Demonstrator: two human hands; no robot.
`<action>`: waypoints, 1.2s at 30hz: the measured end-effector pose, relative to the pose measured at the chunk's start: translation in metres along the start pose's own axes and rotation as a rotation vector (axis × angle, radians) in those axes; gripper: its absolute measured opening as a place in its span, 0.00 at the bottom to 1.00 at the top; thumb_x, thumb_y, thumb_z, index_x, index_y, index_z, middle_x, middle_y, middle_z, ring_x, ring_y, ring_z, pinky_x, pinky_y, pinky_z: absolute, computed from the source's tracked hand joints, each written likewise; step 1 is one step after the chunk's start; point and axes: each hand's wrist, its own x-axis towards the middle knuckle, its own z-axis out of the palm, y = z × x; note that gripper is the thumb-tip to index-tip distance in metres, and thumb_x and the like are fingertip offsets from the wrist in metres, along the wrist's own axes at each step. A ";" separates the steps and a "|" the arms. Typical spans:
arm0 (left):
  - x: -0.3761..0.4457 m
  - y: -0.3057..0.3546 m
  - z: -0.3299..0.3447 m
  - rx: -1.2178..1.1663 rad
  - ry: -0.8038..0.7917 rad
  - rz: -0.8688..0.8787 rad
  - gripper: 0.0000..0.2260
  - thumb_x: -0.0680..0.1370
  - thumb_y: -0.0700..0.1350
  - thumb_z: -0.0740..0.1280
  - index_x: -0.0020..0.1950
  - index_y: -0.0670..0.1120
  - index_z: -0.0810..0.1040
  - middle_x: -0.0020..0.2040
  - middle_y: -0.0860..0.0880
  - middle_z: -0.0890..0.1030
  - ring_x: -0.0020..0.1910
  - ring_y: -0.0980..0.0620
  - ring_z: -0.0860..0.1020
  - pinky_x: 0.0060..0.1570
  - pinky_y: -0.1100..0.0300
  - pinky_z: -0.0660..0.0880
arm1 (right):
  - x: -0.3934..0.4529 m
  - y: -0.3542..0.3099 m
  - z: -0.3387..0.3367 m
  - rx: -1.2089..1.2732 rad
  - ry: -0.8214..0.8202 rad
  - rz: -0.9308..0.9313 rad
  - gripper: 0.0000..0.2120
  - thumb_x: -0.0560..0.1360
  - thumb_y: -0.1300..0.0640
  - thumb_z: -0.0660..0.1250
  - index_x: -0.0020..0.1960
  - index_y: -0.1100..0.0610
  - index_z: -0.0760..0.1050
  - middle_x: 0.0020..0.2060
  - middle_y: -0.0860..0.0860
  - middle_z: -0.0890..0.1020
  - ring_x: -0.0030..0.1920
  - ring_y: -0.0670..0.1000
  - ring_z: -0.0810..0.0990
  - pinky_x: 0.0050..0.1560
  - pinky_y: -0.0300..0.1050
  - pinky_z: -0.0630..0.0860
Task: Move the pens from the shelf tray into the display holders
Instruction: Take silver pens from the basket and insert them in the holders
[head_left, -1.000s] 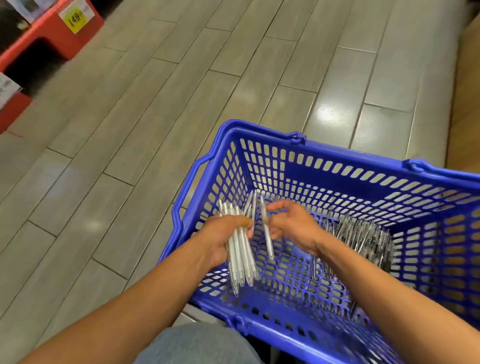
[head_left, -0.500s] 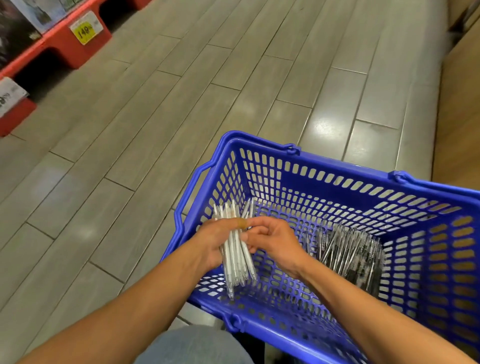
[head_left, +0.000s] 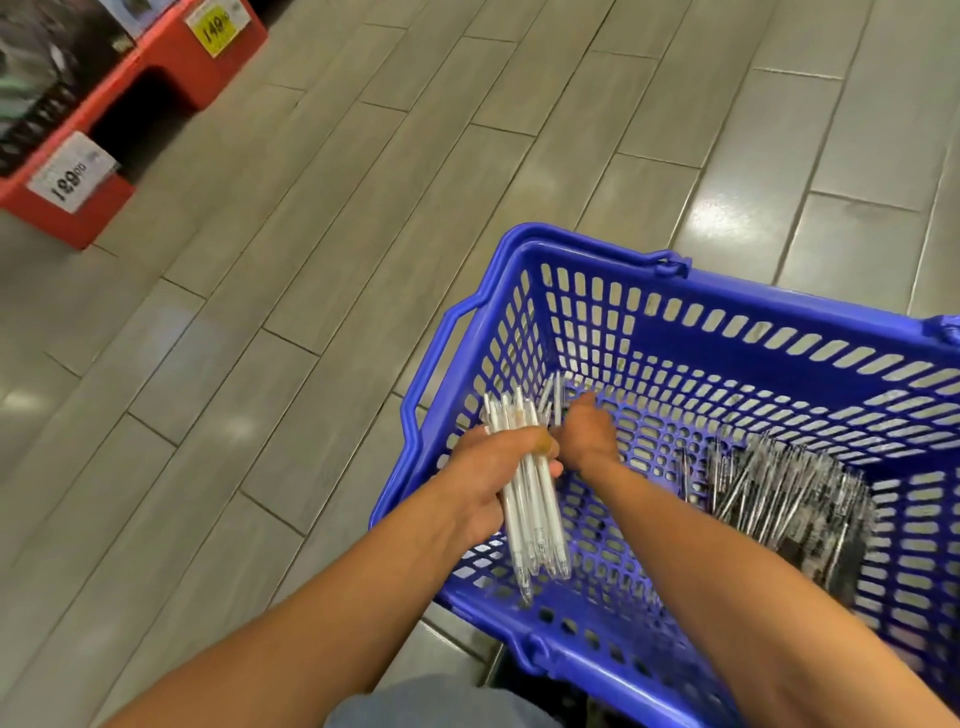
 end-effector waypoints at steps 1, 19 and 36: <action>0.000 0.000 -0.001 0.002 -0.003 -0.001 0.07 0.74 0.34 0.70 0.52 0.36 0.81 0.32 0.46 0.83 0.30 0.53 0.82 0.30 0.62 0.79 | 0.001 0.000 0.001 -0.008 0.014 -0.001 0.30 0.75 0.57 0.70 0.71 0.62 0.61 0.54 0.60 0.79 0.54 0.61 0.80 0.49 0.52 0.78; 0.003 -0.001 0.000 0.031 0.013 0.010 0.12 0.74 0.36 0.71 0.57 0.37 0.80 0.35 0.45 0.83 0.33 0.51 0.83 0.37 0.56 0.79 | -0.110 0.023 -0.102 0.628 -0.421 -0.254 0.11 0.79 0.63 0.64 0.59 0.54 0.73 0.31 0.49 0.81 0.28 0.46 0.77 0.30 0.39 0.75; -0.009 0.003 -0.001 -0.112 -0.133 0.021 0.15 0.74 0.36 0.72 0.59 0.36 0.77 0.48 0.34 0.83 0.42 0.37 0.83 0.45 0.41 0.81 | -0.135 -0.007 -0.114 0.641 -0.509 -0.437 0.15 0.73 0.56 0.73 0.59 0.51 0.77 0.31 0.52 0.82 0.28 0.49 0.79 0.29 0.39 0.75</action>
